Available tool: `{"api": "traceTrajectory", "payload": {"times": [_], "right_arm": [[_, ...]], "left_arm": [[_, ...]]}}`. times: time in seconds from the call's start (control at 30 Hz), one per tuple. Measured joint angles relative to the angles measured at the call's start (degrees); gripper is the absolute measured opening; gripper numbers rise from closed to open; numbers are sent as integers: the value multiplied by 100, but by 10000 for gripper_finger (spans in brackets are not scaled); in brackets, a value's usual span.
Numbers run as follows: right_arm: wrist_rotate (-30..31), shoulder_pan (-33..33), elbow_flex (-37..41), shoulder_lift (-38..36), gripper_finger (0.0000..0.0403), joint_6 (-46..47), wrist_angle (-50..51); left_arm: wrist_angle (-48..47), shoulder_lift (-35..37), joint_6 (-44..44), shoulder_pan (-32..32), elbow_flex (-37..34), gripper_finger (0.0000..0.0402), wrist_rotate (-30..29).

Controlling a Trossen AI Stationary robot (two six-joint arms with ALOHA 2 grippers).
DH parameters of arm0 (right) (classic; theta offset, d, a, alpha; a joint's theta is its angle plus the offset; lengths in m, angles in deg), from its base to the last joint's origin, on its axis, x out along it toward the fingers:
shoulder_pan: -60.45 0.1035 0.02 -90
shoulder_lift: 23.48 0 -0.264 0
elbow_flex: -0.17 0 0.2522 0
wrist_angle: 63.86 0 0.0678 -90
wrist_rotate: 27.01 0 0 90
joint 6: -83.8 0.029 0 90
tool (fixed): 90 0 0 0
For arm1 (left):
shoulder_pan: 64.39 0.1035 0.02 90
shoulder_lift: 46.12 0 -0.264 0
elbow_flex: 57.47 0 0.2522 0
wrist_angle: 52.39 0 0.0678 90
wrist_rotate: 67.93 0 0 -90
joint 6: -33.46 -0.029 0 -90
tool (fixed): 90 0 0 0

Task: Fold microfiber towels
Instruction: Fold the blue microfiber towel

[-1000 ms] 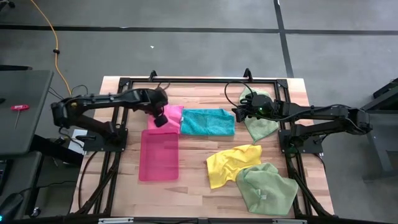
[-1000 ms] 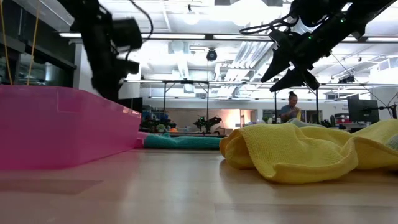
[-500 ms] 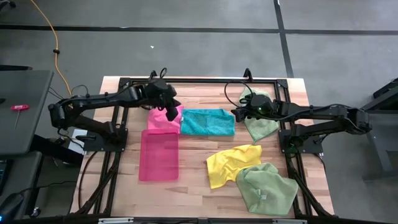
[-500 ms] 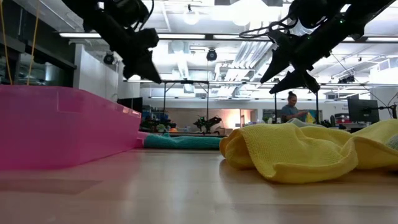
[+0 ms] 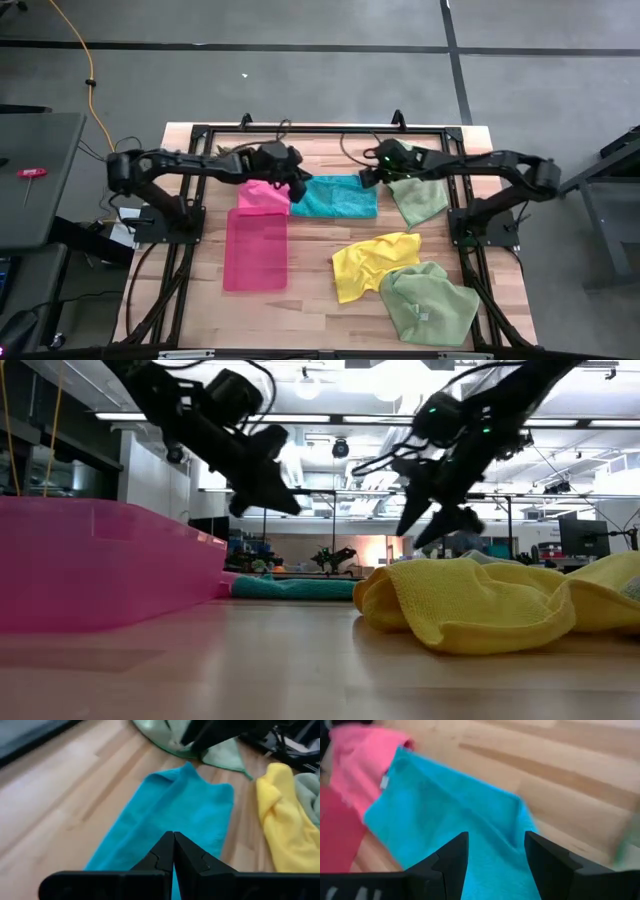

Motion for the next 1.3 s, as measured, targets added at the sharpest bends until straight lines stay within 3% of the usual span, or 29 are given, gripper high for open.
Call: {"api": "traceTrajectory", "payload": {"times": [0.1, 0.3, 0.67, 0.83, 1.0, 1.3], "right_arm": [[-575, -223, -340, 488, 185, -274, 14], [-1007, -526, -913, 1266, 173, -445, 347], [-1133, -502, -1144, 1718, 8, -522, 587], [-953, -505, -1146, 1719, 19, -552, 932], [-829, -509, -1150, 1804, 4, -691, 1153], [4, -768, -1150, 1690, 1, -1072, 1686]], "left_arm": [[473, -364, 245, -168, 0, 0, -34], [979, -1032, 624, -378, 4, 0, -132], [1280, -1801, 1105, -487, 4, 0, -214], [1280, -1915, 1105, -465, 4, 0, -288], [1264, -1915, 1105, -465, 4, 0, -454], [1043, -1915, 1105, -465, 4, 0, -459]]}}
